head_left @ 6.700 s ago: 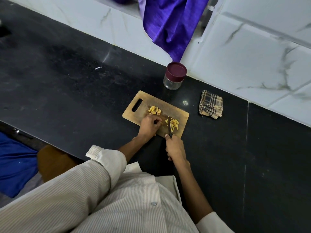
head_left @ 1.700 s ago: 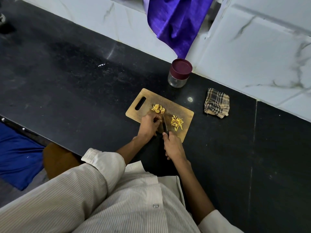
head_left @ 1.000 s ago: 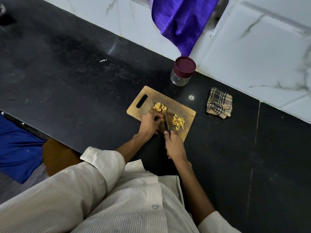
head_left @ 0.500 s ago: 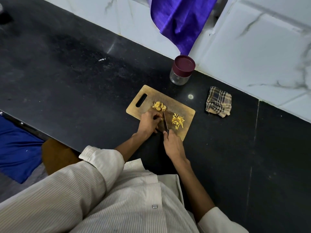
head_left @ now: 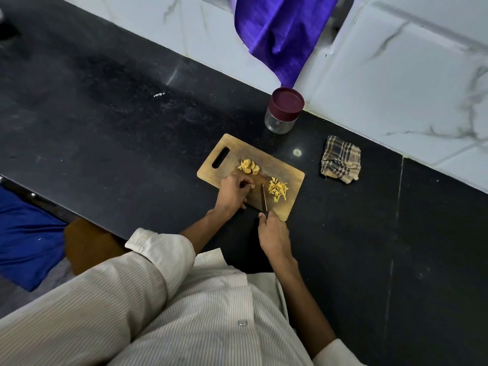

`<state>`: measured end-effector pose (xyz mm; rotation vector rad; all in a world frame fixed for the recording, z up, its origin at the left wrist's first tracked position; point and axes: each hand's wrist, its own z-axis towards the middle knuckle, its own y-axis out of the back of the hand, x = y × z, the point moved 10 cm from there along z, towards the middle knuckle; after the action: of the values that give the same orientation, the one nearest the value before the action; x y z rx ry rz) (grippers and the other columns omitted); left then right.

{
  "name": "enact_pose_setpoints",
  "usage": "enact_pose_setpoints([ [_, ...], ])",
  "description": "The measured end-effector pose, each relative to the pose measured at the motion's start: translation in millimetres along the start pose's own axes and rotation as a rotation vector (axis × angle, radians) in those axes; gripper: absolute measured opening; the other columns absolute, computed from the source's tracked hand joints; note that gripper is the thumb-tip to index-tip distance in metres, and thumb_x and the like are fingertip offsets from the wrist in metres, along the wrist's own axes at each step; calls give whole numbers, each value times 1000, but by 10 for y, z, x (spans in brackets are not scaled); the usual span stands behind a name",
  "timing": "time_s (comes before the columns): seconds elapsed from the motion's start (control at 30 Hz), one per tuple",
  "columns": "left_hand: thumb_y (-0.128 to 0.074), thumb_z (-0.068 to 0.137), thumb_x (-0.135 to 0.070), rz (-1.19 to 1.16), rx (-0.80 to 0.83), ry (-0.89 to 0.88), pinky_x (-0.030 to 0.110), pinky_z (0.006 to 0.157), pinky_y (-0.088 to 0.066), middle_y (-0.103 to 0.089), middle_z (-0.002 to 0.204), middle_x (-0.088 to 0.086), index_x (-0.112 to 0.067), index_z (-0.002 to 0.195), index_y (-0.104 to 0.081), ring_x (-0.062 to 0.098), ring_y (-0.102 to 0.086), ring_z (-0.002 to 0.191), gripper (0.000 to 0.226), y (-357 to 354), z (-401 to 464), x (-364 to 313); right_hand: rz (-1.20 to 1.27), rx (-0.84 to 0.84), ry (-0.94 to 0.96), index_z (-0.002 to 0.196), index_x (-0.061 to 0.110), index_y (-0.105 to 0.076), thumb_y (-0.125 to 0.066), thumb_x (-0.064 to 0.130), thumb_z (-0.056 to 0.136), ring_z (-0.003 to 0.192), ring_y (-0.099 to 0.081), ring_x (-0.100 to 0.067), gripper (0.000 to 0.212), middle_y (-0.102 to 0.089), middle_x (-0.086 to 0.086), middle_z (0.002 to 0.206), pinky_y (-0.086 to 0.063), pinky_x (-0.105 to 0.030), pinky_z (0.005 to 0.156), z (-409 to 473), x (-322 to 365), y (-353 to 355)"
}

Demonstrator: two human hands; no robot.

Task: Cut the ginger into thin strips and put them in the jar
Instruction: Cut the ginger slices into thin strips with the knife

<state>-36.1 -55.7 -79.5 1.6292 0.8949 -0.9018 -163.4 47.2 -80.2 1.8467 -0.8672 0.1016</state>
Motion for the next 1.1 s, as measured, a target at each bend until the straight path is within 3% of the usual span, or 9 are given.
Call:
enact_pose_setpoints([
  [0.13, -60, 93, -10, 1, 11, -20, 36, 45, -55, -63, 76, 12, -6, 99, -65, 16, -58, 50, 9, -11, -22, 3, 102, 1, -55, 118, 10, -56, -36, 38, 106, 99, -64, -34, 36, -62, -13, 109, -56, -49, 81, 22, -82, 59],
  [0.23, -59, 93, -9, 5, 21, -19, 34, 45, -55, -62, 74, 8, -6, 101, -66, 14, -57, 49, 10, -13, -4, 6, 166, 23, -65, 118, 13, -56, -37, 41, 104, 98, -66, -35, 36, -65, -14, 108, -57, -54, 81, 24, -67, 49],
  [0.4, -60, 93, -9, 16, 11, -19, 34, 43, -55, -65, 82, 9, -7, 101, -66, 18, -61, 50, 11, -13, -8, 8, 139, 37, 27, 113, 11, -57, -38, 38, 105, 96, -65, -33, 34, -64, -13, 105, -56, -52, 82, -18, 130, 14],
  [0.6, -61, 92, -10, 17, 10, -5, 23, 39, -49, -62, 78, 2, -9, 99, -62, 7, -56, 43, 6, -8, 0, 5, 42, 26, 71, 117, 6, -56, -36, 34, 107, 103, -61, -32, 36, -62, -15, 112, -41, -35, 75, 21, 206, 21],
  [1.1, -59, 93, -9, 28, 21, -35, 24, 40, -51, -62, 86, 5, -6, 100, -64, 0, -56, 44, 9, -21, 22, 15, -56, -14, 96, 119, 6, -55, -35, 33, 107, 102, -63, -31, 35, -63, -14, 109, -46, -40, 77, 121, 298, 27],
])
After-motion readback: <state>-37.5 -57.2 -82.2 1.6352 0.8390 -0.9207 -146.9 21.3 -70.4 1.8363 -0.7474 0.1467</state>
